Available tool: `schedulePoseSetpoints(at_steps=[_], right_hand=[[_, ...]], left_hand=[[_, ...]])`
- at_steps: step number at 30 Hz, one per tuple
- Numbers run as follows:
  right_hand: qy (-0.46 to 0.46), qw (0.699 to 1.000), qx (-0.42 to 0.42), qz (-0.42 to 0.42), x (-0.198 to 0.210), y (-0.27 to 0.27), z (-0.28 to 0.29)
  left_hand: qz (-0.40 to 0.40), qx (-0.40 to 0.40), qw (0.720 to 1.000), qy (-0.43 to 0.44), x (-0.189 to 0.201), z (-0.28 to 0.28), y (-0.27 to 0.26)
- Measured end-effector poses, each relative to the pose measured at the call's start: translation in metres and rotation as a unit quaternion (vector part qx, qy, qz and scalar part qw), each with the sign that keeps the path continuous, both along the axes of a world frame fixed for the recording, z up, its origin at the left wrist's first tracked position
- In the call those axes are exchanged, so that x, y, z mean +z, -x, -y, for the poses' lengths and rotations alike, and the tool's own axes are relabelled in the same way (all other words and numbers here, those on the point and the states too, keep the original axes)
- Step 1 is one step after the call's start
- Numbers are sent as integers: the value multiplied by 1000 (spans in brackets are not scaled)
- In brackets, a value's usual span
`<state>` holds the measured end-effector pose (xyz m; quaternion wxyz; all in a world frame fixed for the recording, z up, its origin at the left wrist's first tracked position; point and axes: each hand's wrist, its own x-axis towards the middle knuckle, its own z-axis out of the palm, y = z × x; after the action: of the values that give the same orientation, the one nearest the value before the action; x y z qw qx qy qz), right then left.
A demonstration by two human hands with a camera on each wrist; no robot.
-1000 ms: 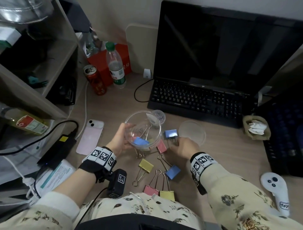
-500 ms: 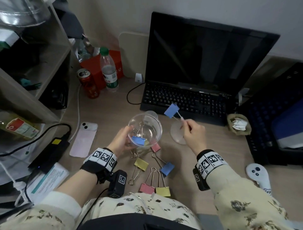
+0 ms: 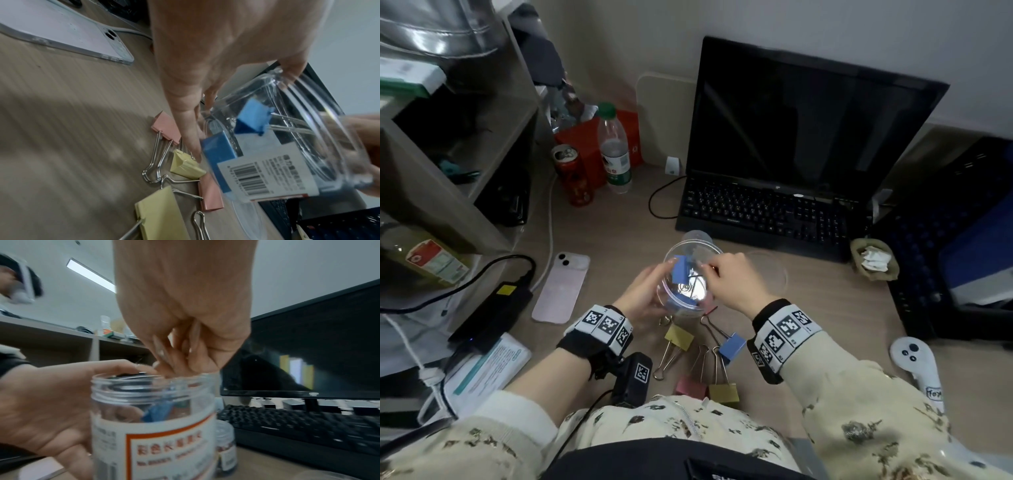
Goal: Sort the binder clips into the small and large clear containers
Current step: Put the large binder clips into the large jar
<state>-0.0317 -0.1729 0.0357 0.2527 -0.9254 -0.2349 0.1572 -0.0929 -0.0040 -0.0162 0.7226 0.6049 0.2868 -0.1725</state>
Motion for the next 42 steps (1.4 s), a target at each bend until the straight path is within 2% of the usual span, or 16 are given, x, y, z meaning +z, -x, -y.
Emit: schedulePoseSetpoints(at_steps=[5,8,10,14,17,19,22,24,26,29,31,34,37,42], right_hand=[[90,996,-2,-12,-5,1,-18],[140,989,13,33,-2,1,-19],[147,987,23,68,-1,0,-17],[137,985,73,77,-4,0,-13],[132,980,95,115,-6,2,-9],[96,982,91,134,-5,2,-6],[-24,988,53,141,-2,-2,4],[-95,981,10,167,-3,-6,13],[-103,978,-53,172,0,-10,22],[-27,991,-97,82,-2,-16,37],[66,995,-79,-17,-15,-17,45],[197,970,-28,-138,-45,-4,50],[262,950,9,-171,-71,16,48],[319,935,31,-155,-90,30,47]], left_hand=[[-4,0,1000,-14,1,1,1],[-8,-3,1000,-12,2,2,2],[-11,-13,1000,-12,2,3,3],[-16,-10,1000,-7,3,2,3],[-21,-13,1000,-8,2,1,4],[-17,-12,1000,-11,3,0,5],[-16,-4,1000,-13,4,-4,5],[-9,6,1000,-14,6,-7,6],[-7,14,1000,-11,6,-8,7],[-10,15,1000,-7,10,-9,10],[-11,18,1000,-6,13,-8,12],[-9,13,1000,-13,16,-7,14],[-9,14,1000,-12,17,-7,16],[-17,28,999,-13,20,-8,18]])
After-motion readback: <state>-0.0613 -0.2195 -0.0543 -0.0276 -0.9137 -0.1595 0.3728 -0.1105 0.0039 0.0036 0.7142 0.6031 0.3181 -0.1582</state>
